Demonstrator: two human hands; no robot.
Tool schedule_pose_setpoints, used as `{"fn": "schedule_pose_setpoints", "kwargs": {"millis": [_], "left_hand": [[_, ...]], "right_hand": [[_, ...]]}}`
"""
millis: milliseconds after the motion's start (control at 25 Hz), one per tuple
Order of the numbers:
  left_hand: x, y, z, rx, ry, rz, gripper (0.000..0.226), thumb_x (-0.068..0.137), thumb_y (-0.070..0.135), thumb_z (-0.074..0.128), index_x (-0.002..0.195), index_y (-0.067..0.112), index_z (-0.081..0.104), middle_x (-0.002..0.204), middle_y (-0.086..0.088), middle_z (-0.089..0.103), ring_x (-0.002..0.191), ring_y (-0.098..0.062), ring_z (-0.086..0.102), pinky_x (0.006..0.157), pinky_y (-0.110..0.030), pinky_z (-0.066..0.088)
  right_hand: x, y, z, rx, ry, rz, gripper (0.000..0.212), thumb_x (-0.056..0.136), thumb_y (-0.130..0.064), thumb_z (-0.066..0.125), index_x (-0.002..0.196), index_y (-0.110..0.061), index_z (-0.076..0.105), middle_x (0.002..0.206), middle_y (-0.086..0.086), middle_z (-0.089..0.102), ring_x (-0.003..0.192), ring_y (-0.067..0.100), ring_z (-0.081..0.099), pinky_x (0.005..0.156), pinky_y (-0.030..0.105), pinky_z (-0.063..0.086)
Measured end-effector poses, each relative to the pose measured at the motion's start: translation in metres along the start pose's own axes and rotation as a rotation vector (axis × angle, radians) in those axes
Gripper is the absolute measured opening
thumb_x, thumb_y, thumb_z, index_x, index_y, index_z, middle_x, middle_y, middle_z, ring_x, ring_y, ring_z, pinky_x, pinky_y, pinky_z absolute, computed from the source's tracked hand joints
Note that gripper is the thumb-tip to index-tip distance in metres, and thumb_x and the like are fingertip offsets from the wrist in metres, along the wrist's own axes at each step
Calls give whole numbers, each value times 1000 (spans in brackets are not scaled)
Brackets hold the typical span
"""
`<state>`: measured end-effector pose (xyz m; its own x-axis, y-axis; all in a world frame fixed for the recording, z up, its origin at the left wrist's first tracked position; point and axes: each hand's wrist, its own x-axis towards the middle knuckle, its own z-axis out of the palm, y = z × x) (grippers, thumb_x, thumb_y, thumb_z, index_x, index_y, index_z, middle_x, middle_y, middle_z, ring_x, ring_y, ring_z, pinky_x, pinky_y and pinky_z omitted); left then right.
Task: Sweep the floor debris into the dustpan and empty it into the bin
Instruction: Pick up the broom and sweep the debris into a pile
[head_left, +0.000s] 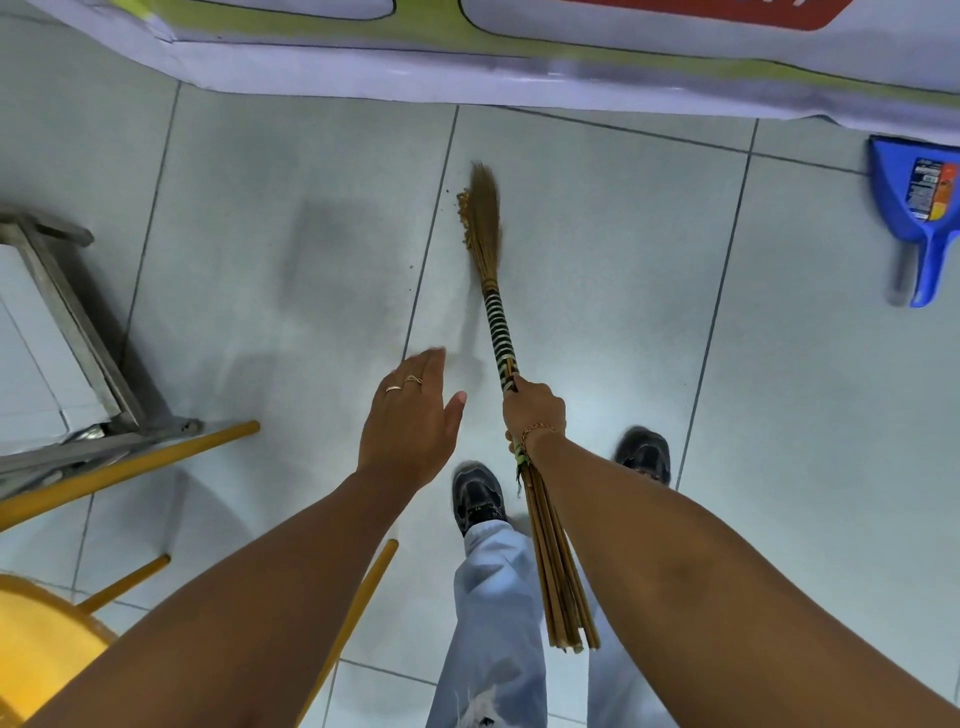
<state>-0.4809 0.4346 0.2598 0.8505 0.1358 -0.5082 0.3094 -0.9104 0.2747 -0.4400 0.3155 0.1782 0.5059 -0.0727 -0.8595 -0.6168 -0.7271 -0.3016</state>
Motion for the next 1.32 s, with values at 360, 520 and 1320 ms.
{"fn": "schedule_pose_setpoints", "kwargs": {"millis": [360,520,1320], "left_hand": [[15,49,13,-64,0,-17,54,95,32,41,140,5,28,142,-18,43,133,-31,39,112,-39,31],[39,72,12,-90,16,-7,54,95,31,40,141,4,26,145,-17,40,136,-29,35,113,-38,28],[100,147,15,-74,45,-49,53,95,29,42,139,3,28,142,-20,43,135,-31,36,113,-41,31]], "right_hand": [[-4,12,-78,12,205,-130,43,97,-30,39,140,-35,43,110,17,68,98,36,63,91,42,53],[50,-18,-137,-199,283,-137,44,94,-21,42,138,-24,44,120,17,62,107,37,60,88,37,50],[98,15,-238,-1101,161,-403,51,86,-2,56,134,-18,48,118,7,62,109,29,55,77,36,47]]}}
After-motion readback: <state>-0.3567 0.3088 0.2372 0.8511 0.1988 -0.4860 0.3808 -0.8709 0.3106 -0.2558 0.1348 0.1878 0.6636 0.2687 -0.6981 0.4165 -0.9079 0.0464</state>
